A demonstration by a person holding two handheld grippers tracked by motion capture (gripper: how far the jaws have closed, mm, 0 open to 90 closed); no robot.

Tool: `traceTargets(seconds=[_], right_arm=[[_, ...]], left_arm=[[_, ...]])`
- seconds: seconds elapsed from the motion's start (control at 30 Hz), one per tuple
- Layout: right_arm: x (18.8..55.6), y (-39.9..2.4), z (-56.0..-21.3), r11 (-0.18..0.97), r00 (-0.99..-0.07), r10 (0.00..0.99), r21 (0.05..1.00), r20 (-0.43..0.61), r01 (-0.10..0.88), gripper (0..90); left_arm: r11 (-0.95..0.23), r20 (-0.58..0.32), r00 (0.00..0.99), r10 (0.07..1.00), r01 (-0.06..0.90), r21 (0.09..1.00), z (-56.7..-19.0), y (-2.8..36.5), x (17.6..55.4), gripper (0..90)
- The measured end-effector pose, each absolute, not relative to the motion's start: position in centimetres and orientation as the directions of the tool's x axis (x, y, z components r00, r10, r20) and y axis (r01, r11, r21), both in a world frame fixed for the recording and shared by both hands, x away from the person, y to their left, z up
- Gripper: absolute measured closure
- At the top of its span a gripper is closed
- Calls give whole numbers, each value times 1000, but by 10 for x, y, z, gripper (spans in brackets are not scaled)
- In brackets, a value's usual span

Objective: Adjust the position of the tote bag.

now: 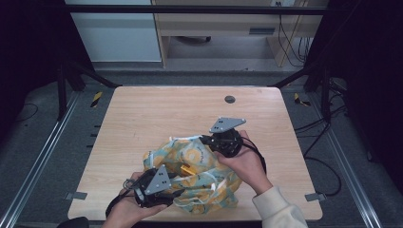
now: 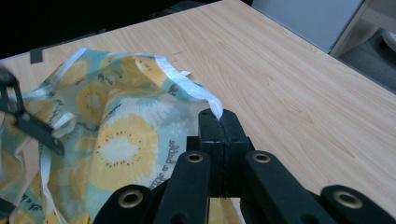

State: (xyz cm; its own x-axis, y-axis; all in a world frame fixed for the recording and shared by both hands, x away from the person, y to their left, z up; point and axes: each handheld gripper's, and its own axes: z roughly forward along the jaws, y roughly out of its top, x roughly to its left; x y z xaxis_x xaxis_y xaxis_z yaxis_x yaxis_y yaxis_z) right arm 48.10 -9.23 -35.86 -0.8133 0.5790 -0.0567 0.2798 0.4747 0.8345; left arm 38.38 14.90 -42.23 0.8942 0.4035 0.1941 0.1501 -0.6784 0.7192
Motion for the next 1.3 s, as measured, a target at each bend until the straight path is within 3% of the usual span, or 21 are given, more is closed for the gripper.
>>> traceTargets(seconds=[0.17, 0.27, 0.37, 0.7, 1.3], right_arm=[[490, -97, -368, 472, -799, 599, 827, -48, 305, 900], [499, -103, -383, 470, -783, 621, 815, -33, 338, 900], [513, -111, -403, 476, -763, 646, 793, -22, 380, 900], [543, -134, -452, 486, -715, 699, 736, -4, 471, 900], [570, -167, -461, 436, -611, 790, 744, -48, 507, 900]], left_arm=[[-690, 193, 901, 389, 146, 709, -432, 148, 382, 823], [-701, 197, 906, 374, 137, 700, -433, 151, 379, 875], [-719, 225, 891, 394, 146, 680, -437, 155, 381, 881], [-753, 201, 906, 373, 169, 636, -451, 157, 383, 890], [-777, 163, 922, 352, 191, 599, -460, 165, 372, 900]])
